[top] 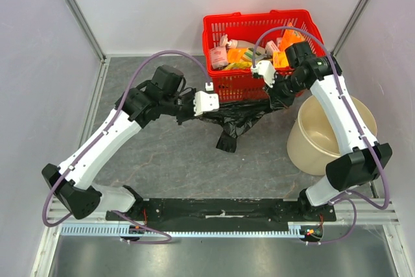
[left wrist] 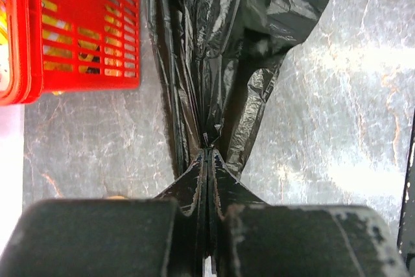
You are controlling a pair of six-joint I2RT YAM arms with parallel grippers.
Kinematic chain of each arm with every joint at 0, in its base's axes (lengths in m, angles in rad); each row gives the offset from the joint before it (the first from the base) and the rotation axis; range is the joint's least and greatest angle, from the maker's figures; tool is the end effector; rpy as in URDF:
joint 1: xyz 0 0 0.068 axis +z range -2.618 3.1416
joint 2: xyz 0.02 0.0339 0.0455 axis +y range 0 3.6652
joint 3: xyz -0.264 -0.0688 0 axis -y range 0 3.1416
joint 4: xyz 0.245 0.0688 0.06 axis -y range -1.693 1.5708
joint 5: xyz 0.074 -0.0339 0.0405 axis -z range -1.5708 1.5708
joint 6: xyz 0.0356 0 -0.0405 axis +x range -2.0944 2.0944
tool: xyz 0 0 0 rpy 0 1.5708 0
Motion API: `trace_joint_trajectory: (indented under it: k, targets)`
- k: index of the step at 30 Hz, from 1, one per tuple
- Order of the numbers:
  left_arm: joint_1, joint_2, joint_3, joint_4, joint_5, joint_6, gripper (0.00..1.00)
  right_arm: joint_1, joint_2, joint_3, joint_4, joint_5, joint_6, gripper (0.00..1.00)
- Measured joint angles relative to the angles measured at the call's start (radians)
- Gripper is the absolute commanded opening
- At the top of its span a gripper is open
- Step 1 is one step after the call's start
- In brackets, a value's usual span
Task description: Put the trash bags into the trash bin
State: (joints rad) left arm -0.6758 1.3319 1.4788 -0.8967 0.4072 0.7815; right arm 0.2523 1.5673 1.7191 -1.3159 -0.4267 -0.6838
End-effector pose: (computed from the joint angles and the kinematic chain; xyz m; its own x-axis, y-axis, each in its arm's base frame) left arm 0.2012 -0.1794 0.3925 0.1864 0.6795 -0.7096 0.9427 0.0796 0.3239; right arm 0.2813 0.0877 0.3761 -0.4457 -0.7088 -0.5468 -0.8609 0.5068 0.0448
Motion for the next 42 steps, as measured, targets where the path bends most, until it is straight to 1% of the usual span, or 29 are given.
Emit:
trace_joint_trajectory:
  k: [10, 28, 31, 32, 34, 39, 42]
  targets:
    - [0.041, -0.066, -0.061, -0.062, -0.029, 0.087, 0.02, -0.056, 0.000, 0.027, -0.014, 0.038, -0.013, 0.00]
    - [0.136, -0.124, -0.072, -0.090, -0.039, 0.163, 0.02, -0.066, 0.000, 0.047, -0.025, 0.135, -0.008, 0.01]
    - [0.144, -0.125, -0.072, -0.092, -0.030, 0.163, 0.02, -0.068, 0.001, 0.051, -0.027, 0.140, 0.004, 0.11]
    - [0.145, -0.125, -0.072, -0.094, -0.023, 0.163, 0.02, -0.068, 0.001, 0.053, -0.027, 0.140, 0.008, 0.16]
    - [0.147, -0.125, -0.072, -0.100, 0.008, 0.162, 0.02, -0.068, 0.002, 0.060, -0.029, 0.134, 0.014, 0.23]
    - [0.151, -0.125, -0.036, -0.110, 0.128, 0.127, 0.02, -0.072, 0.003, 0.069, -0.030, 0.064, 0.011, 0.46]
    - [0.151, -0.122, 0.011, -0.106, 0.209, 0.097, 0.02, -0.071, 0.003, 0.069, -0.031, 0.007, 0.006, 0.55]
